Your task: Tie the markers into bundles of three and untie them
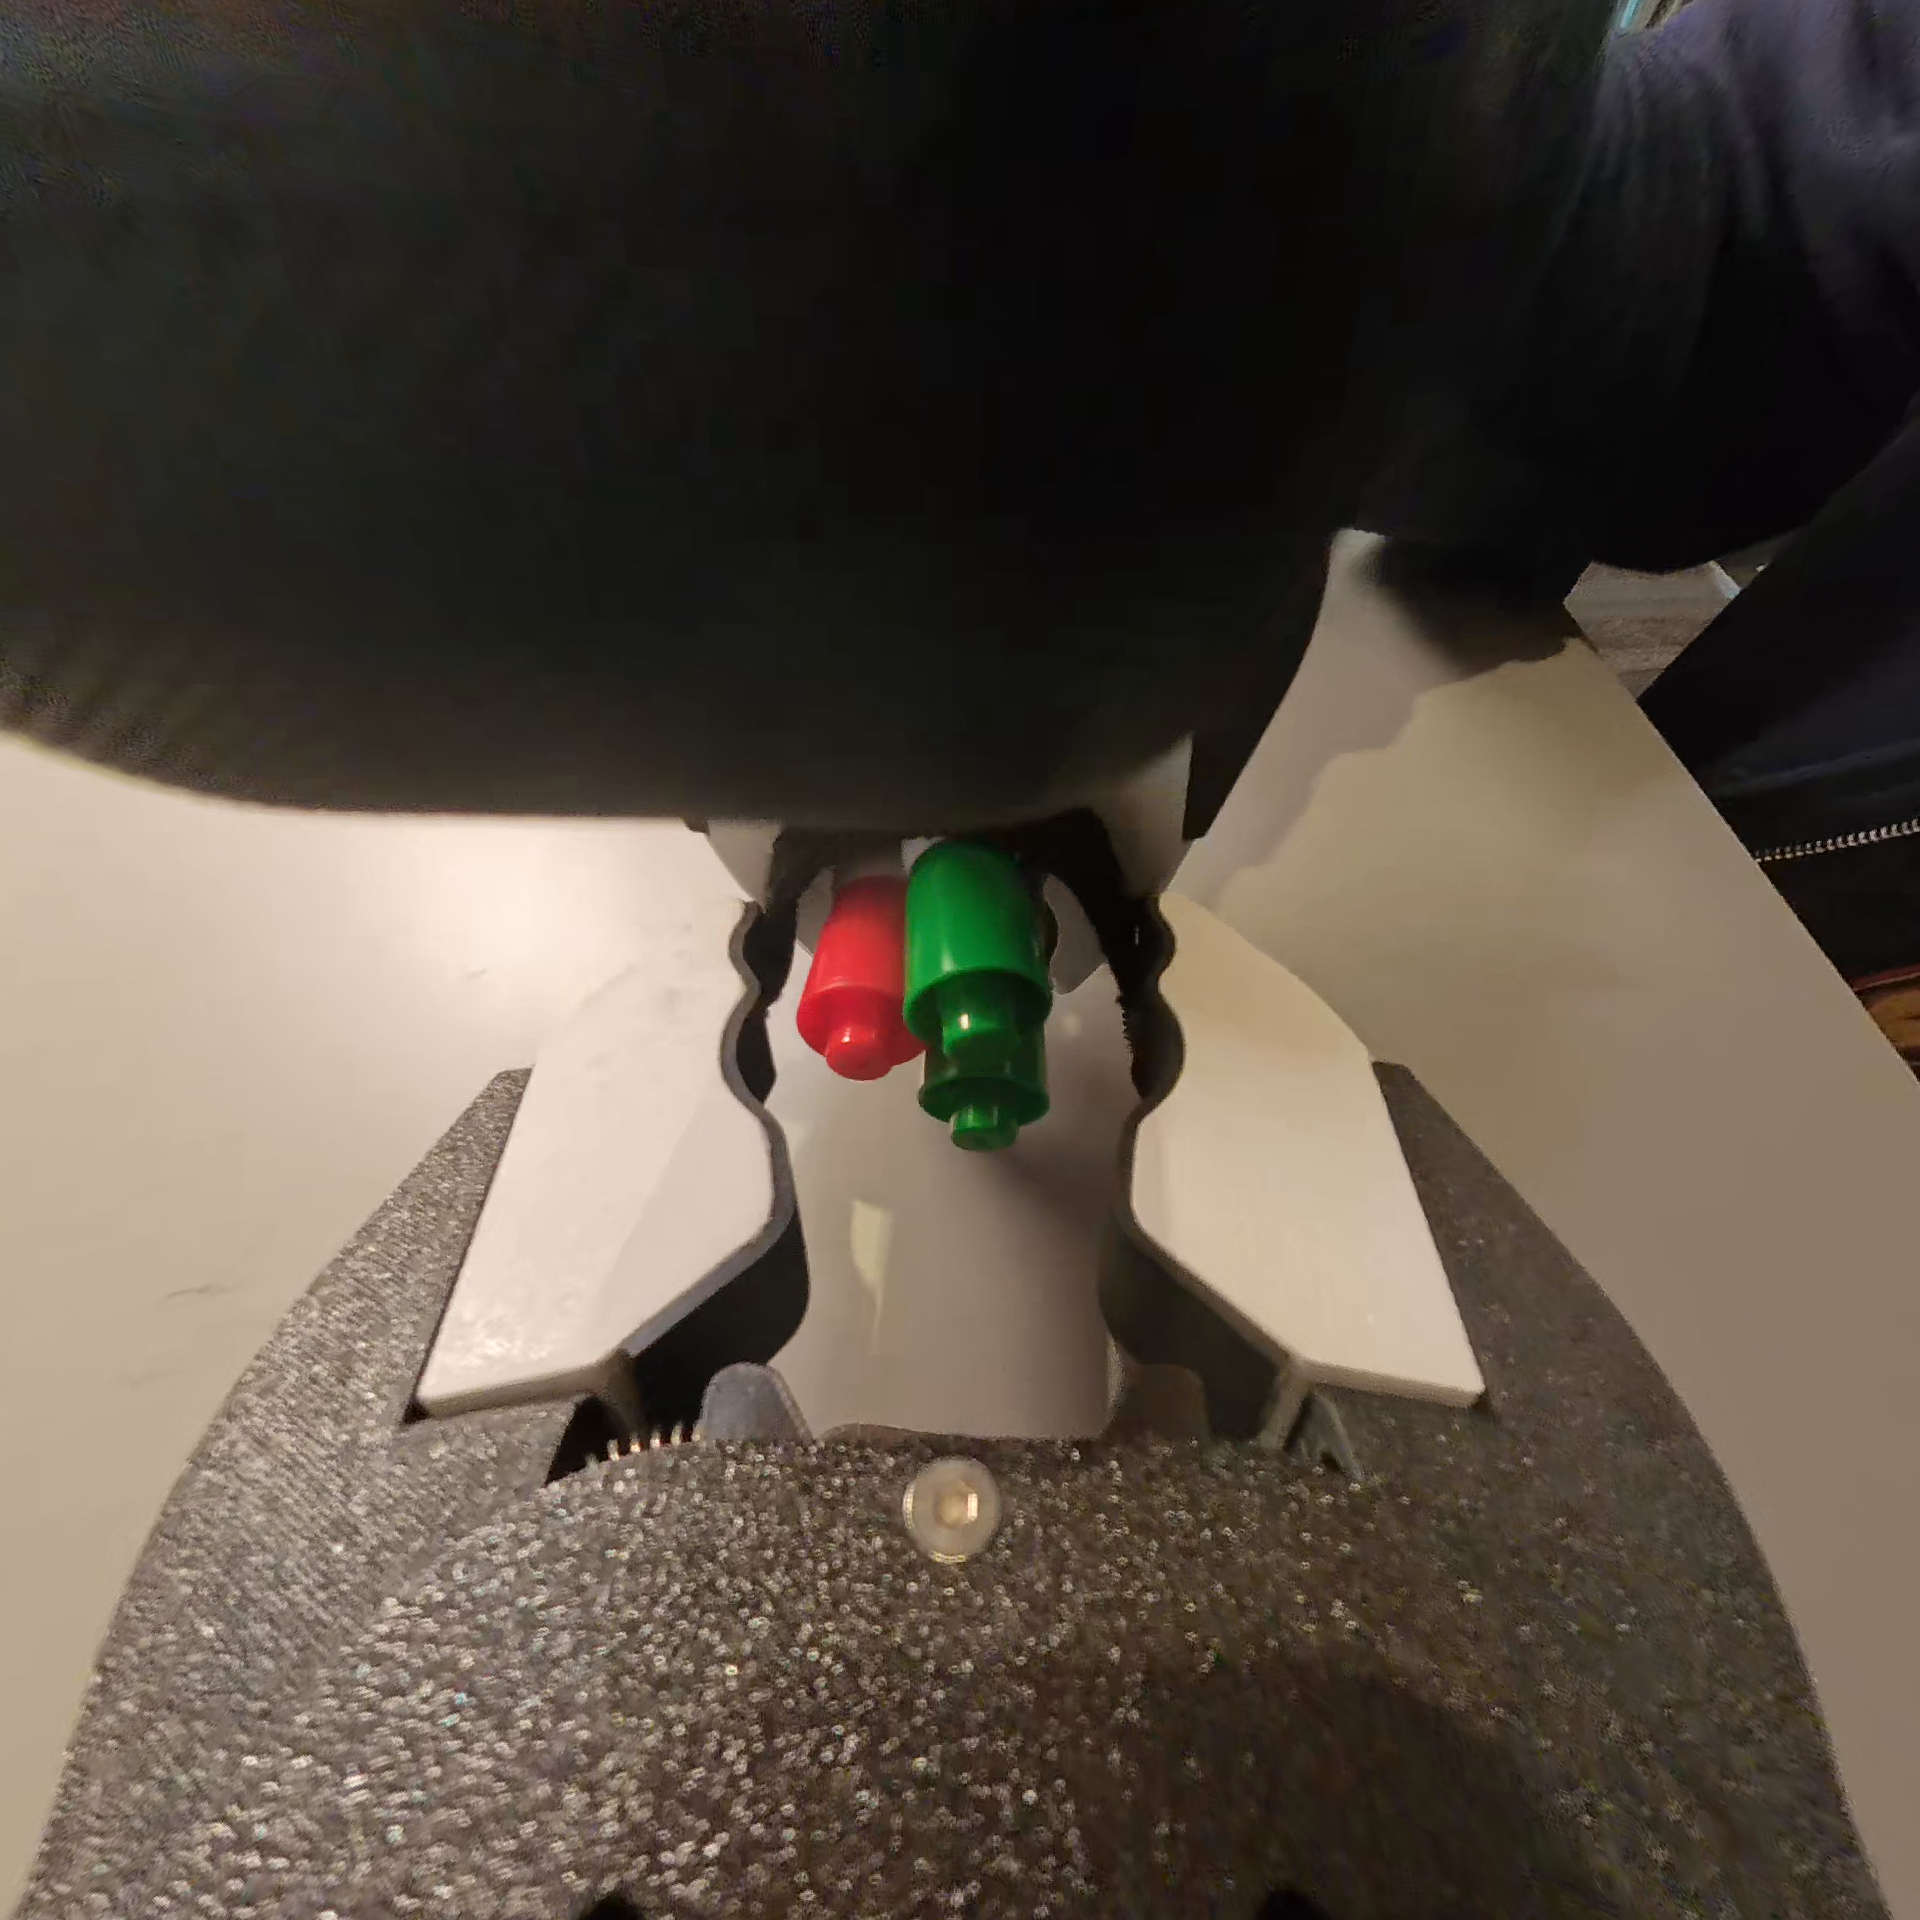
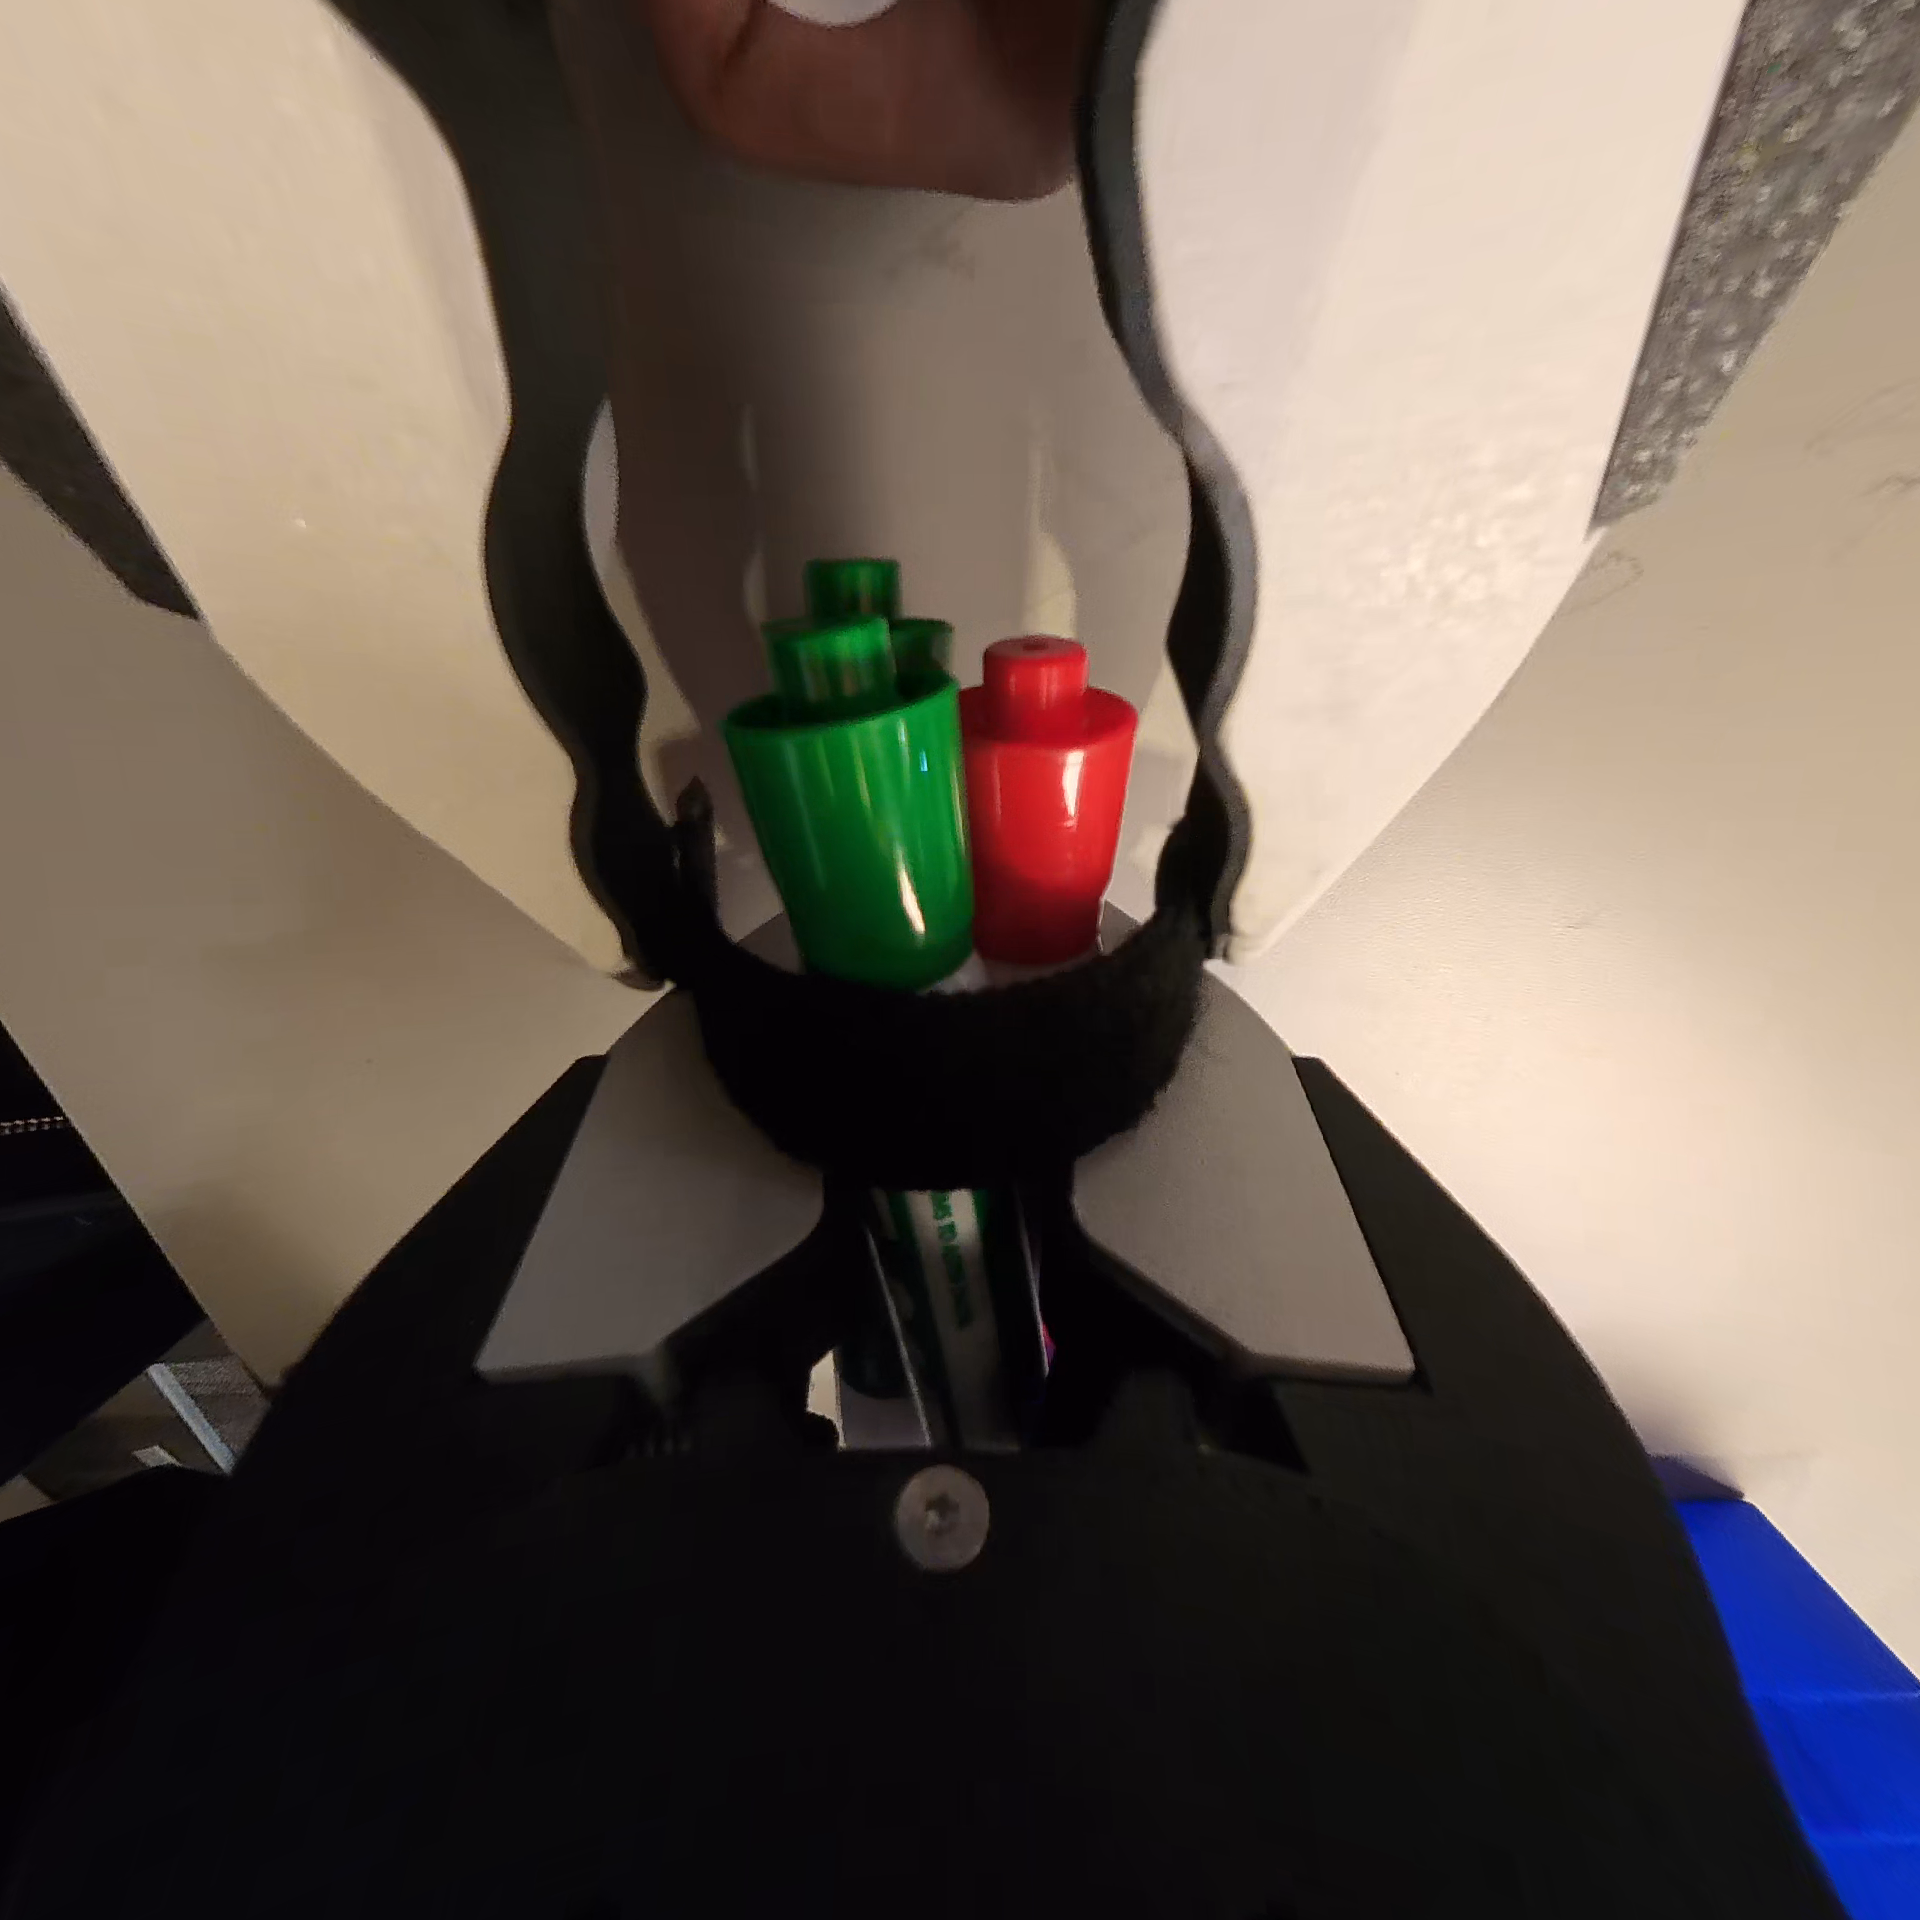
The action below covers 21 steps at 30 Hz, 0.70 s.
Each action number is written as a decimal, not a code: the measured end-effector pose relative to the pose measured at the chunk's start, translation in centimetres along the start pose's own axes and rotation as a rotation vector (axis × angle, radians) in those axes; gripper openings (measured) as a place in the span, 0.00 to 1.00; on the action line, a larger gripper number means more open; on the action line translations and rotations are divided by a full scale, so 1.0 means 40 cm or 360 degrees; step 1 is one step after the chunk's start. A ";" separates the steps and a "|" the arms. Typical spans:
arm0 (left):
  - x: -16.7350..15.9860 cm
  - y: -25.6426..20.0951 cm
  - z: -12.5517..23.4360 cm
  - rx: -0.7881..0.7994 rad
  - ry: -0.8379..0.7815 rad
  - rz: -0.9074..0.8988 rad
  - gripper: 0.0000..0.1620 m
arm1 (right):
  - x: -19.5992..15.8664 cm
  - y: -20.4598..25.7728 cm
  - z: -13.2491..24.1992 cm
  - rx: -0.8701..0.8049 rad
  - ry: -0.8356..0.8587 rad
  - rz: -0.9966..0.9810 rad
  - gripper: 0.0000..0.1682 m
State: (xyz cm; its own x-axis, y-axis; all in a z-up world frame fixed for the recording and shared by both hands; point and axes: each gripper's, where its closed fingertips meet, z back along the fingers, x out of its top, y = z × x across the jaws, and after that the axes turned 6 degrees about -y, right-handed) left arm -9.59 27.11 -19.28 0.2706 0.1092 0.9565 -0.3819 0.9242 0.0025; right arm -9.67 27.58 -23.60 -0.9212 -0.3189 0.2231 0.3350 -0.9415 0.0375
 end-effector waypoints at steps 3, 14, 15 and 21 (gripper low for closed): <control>-0.005 -0.001 -0.001 0.0002 0.0012 -0.0020 0.39 | 0.001 0.000 0.000 0.0005 -0.0005 0.0001 0.24; -0.003 0.004 0.009 0.0032 -0.0027 -0.0029 0.28 | 0.013 0.009 0.020 0.0050 -0.0092 0.0014 0.24; -0.005 0.004 0.009 0.0034 -0.0021 -0.0035 0.28 | 0.013 0.008 0.022 0.0052 -0.0097 0.0012 0.24; -0.003 0.002 0.012 0.0048 -0.0036 -0.0086 0.25 | 0.016 0.012 0.026 0.0076 -0.0126 0.0016 0.24</control>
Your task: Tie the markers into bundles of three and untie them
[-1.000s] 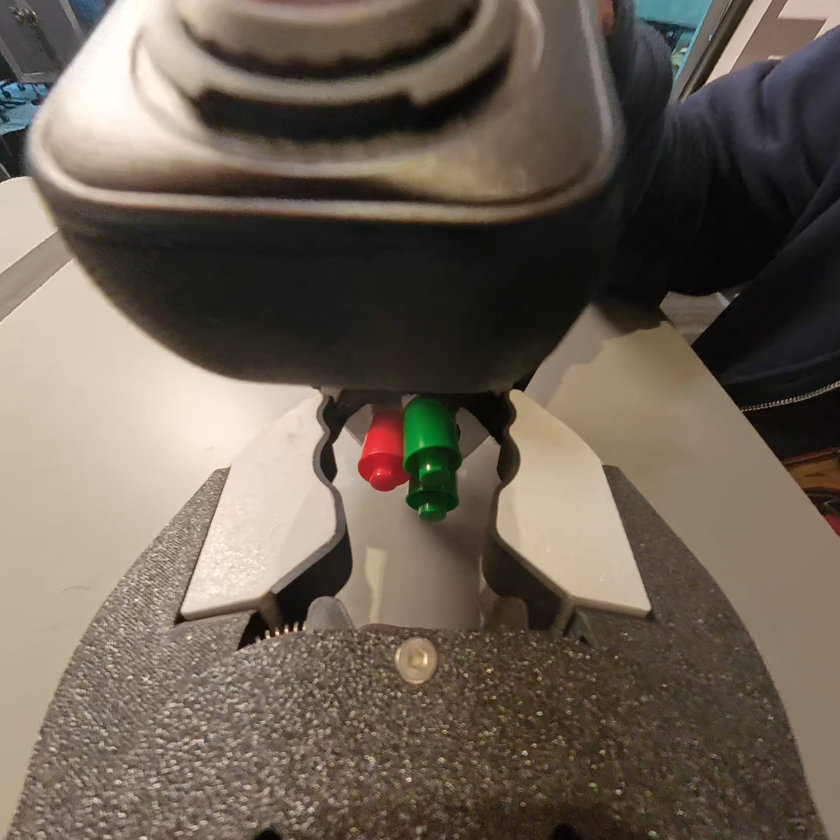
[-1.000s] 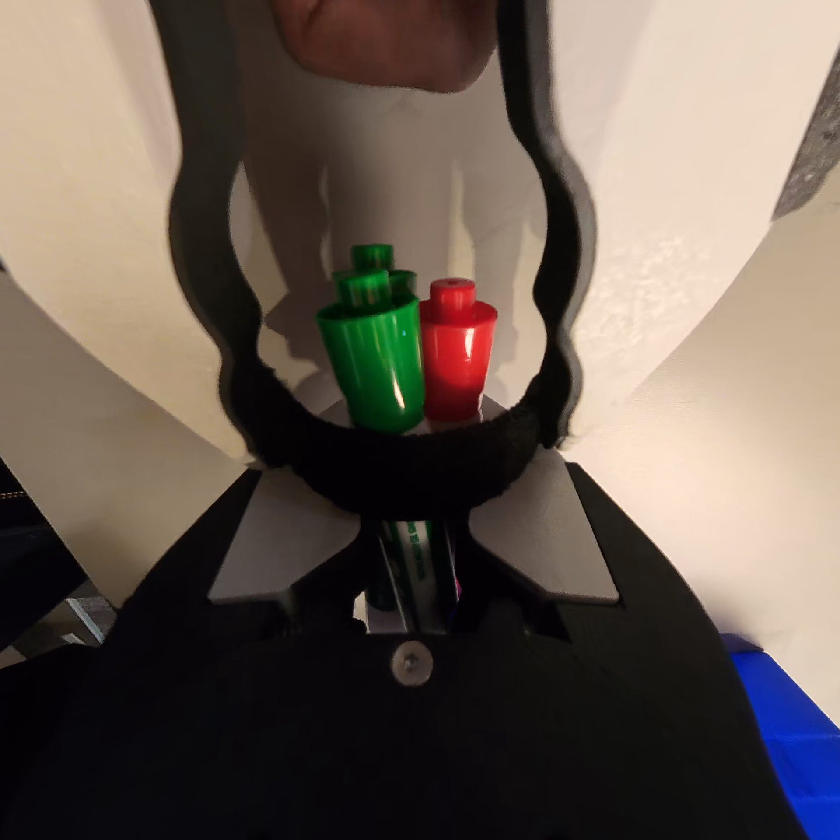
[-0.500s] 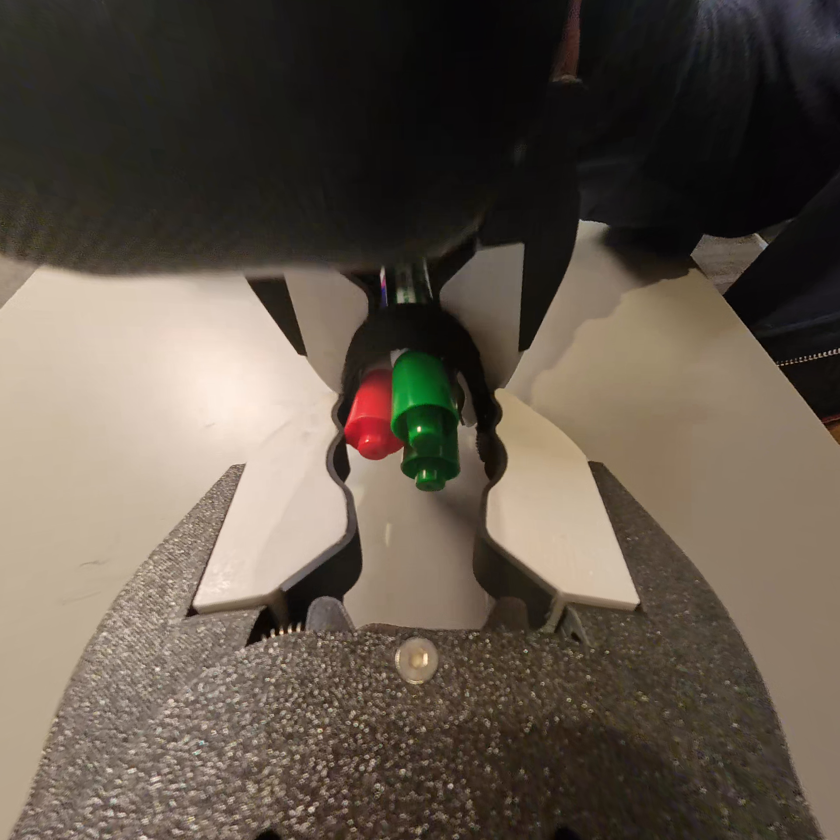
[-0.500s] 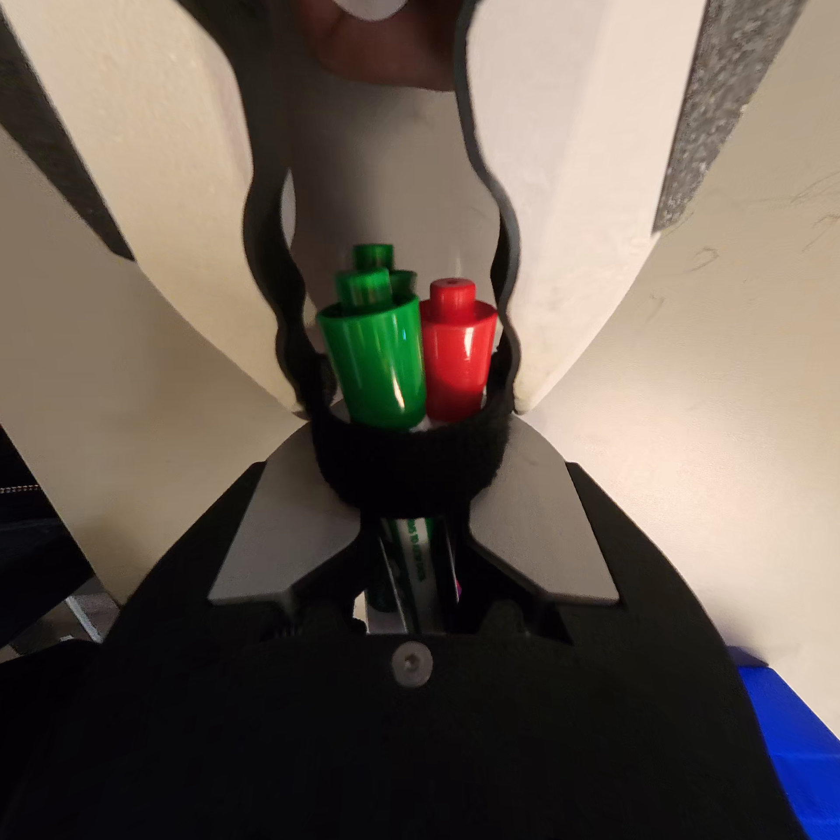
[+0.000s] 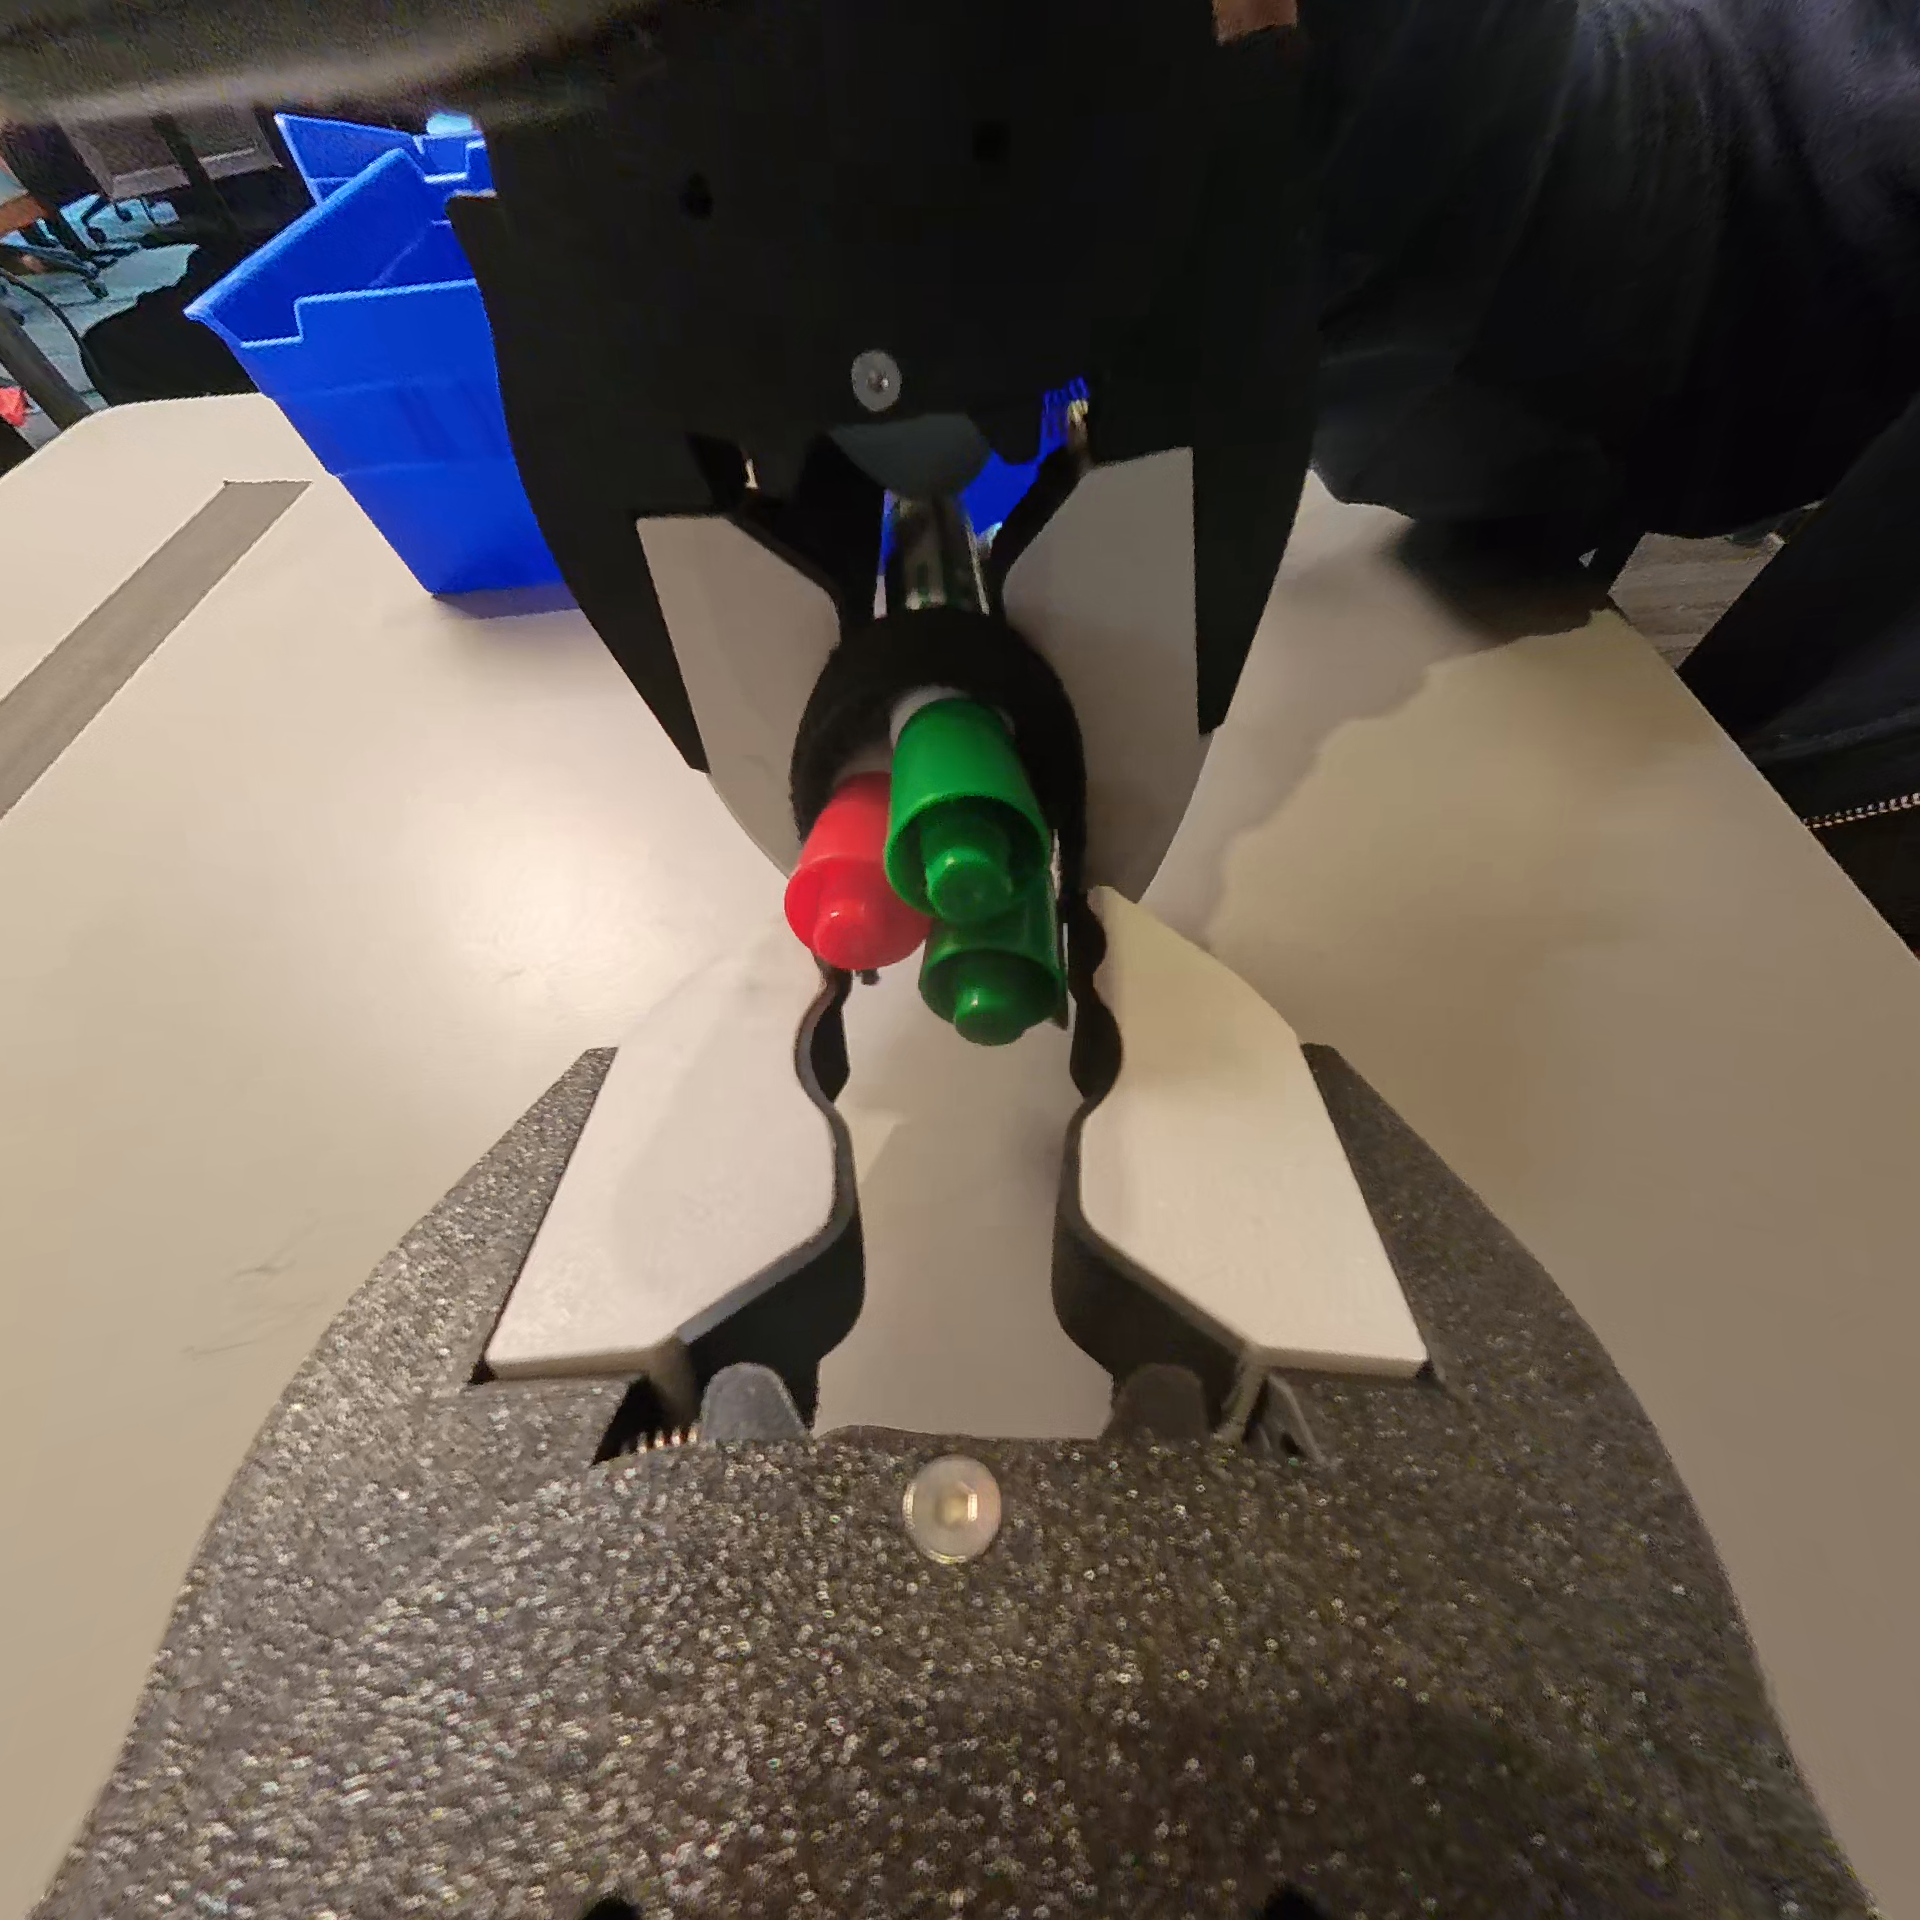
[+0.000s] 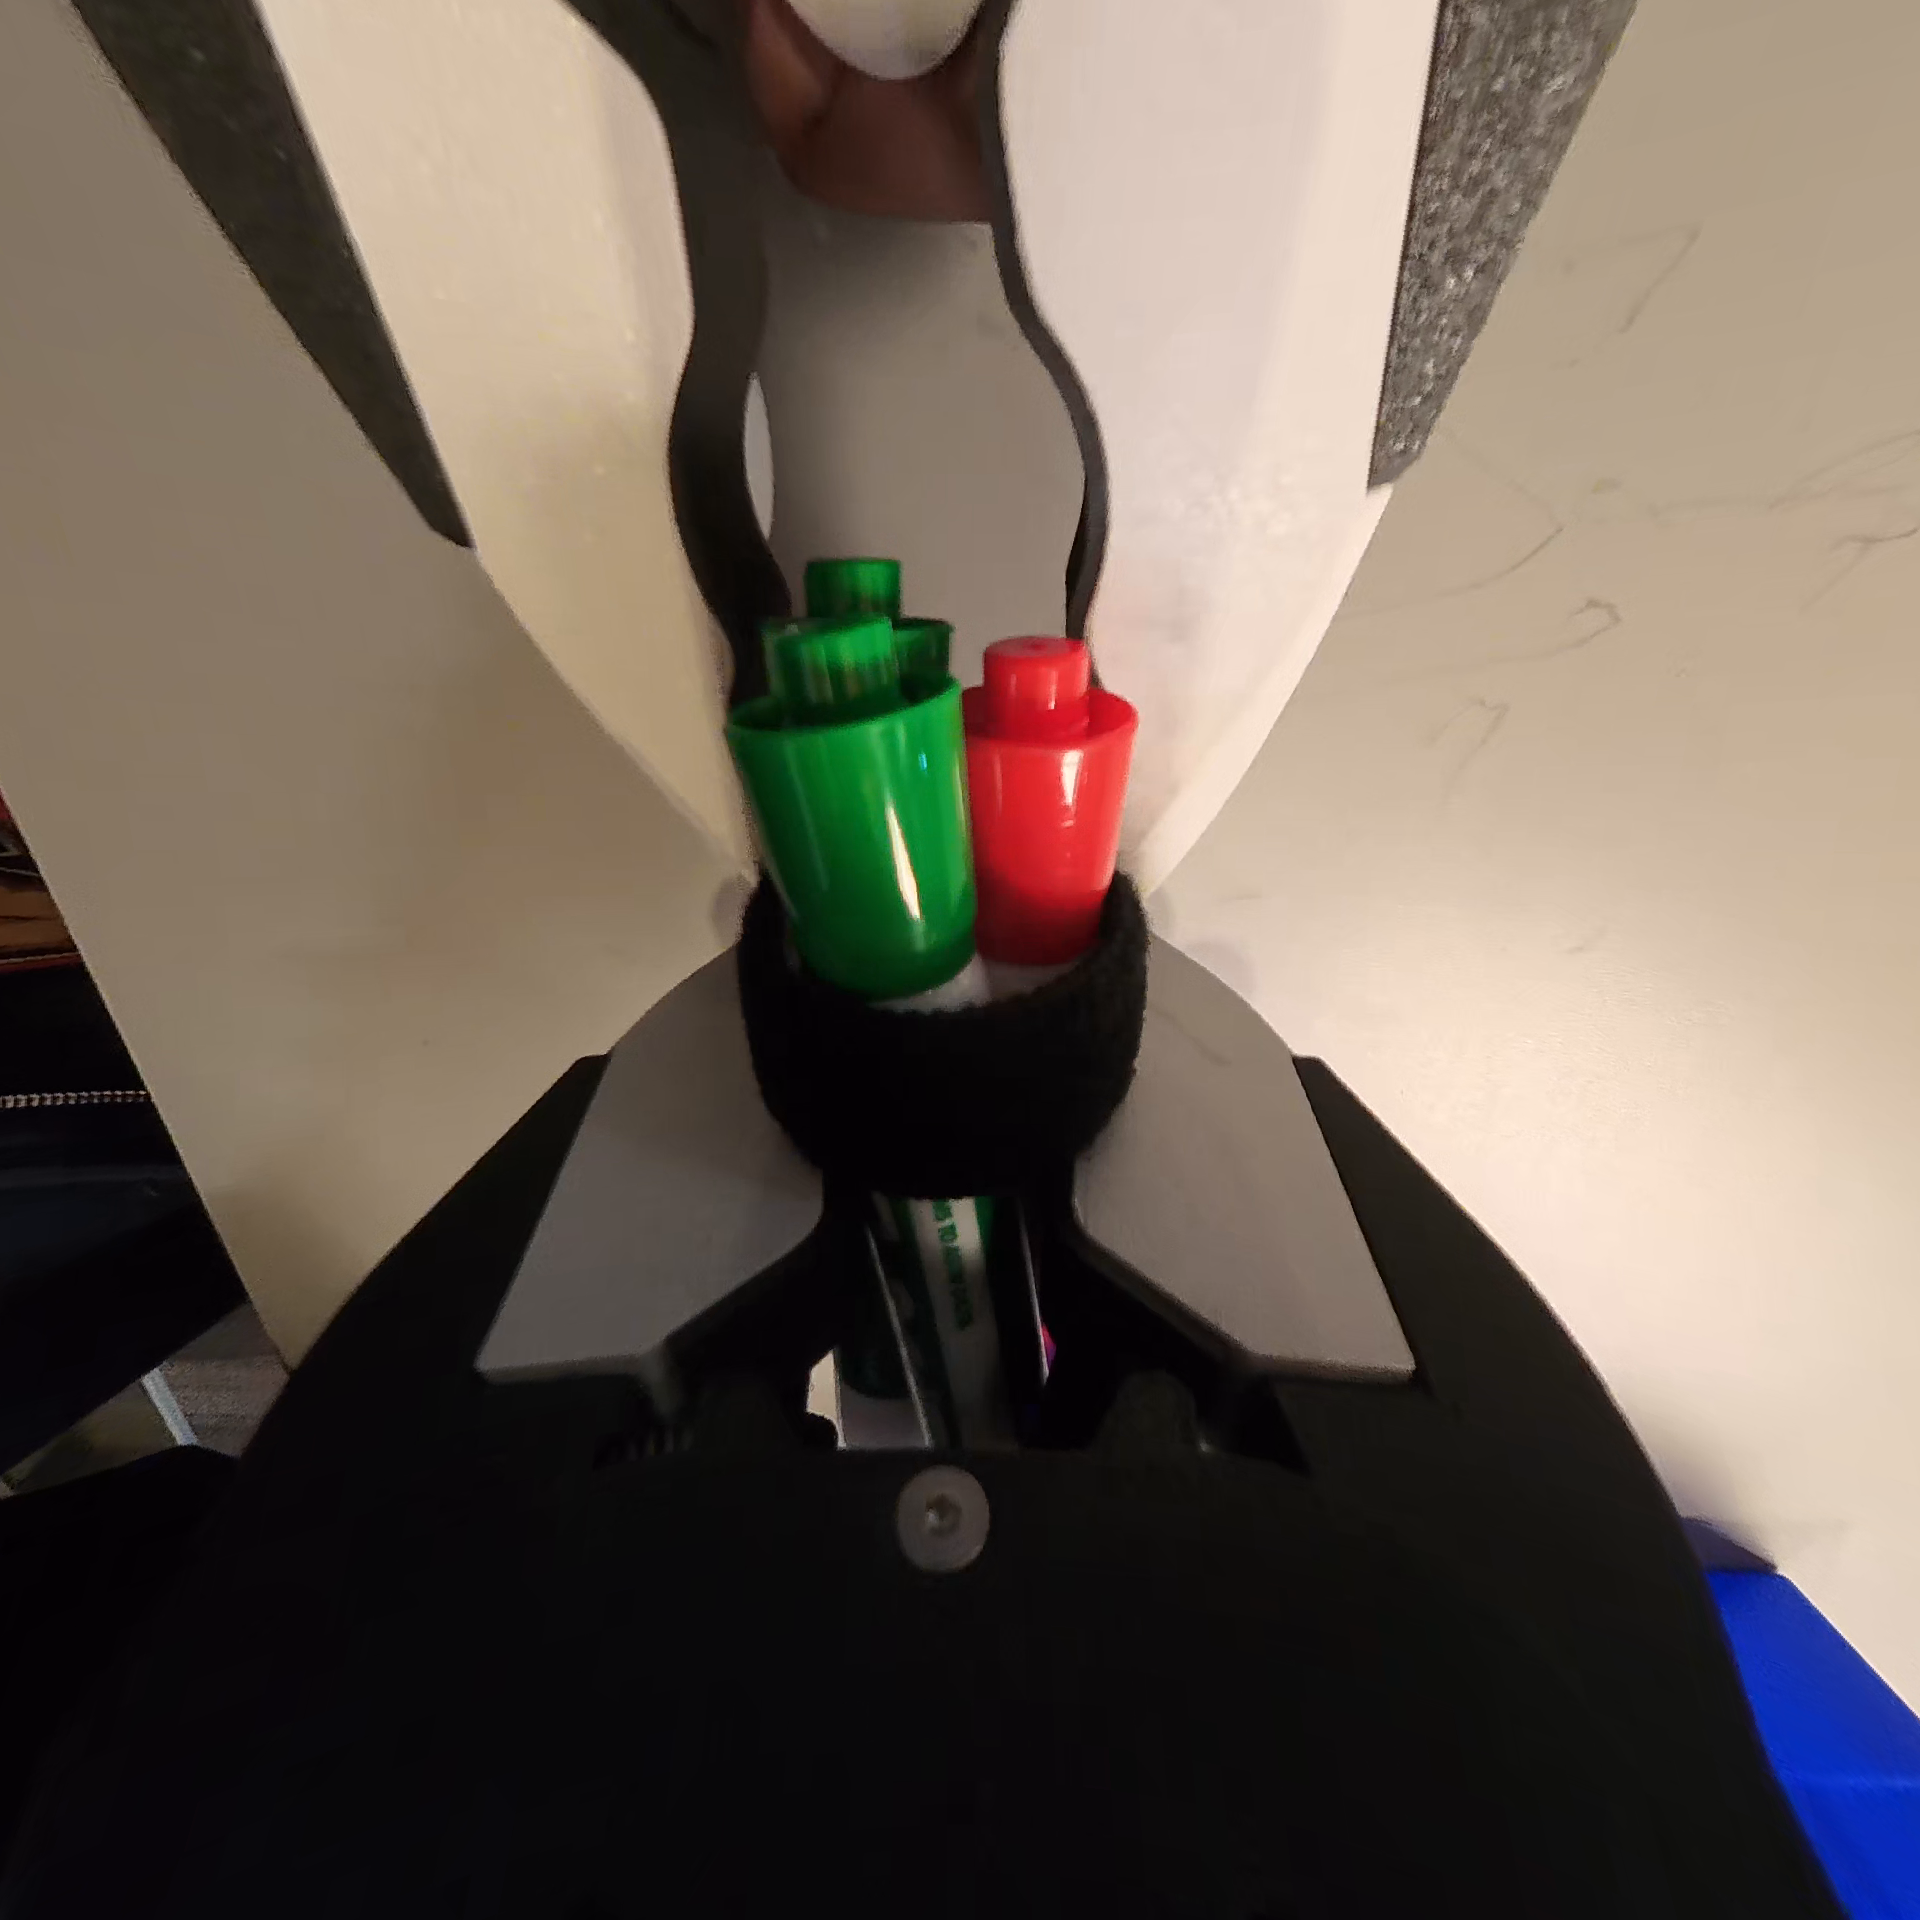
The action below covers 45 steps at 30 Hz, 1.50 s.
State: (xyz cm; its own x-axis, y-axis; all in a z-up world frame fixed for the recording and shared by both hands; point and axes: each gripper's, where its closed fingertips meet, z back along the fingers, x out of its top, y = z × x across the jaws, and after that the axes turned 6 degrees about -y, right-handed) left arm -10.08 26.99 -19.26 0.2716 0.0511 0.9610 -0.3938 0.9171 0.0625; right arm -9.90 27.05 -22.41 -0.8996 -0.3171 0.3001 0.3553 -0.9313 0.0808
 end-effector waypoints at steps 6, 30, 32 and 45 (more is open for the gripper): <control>0.001 -0.003 0.000 -0.0011 -0.0023 -0.0012 0.20 | 0.003 0.003 0.002 0.0015 -0.0015 0.0007 0.24; 0.028 -0.042 0.010 -0.0107 -0.0159 -0.0164 0.09 | 0.019 0.038 0.012 0.0159 -0.0111 0.0070 0.24; 0.031 -0.046 0.013 -0.0108 -0.0174 -0.0181 0.09 | 0.023 0.043 0.014 0.0172 -0.0124 0.0079 0.24; 0.045 -0.062 0.020 -0.0090 -0.0256 -0.0279 0.01 | 0.034 0.058 0.022 0.0200 -0.0164 0.0119 0.24</control>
State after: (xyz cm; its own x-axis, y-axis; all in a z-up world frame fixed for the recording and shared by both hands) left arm -9.33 24.48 -17.46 0.1861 -0.1702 0.9677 -0.3018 0.9274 0.2212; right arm -10.09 24.62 -20.97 -0.8410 -0.3585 0.4052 0.4549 -0.8740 0.1710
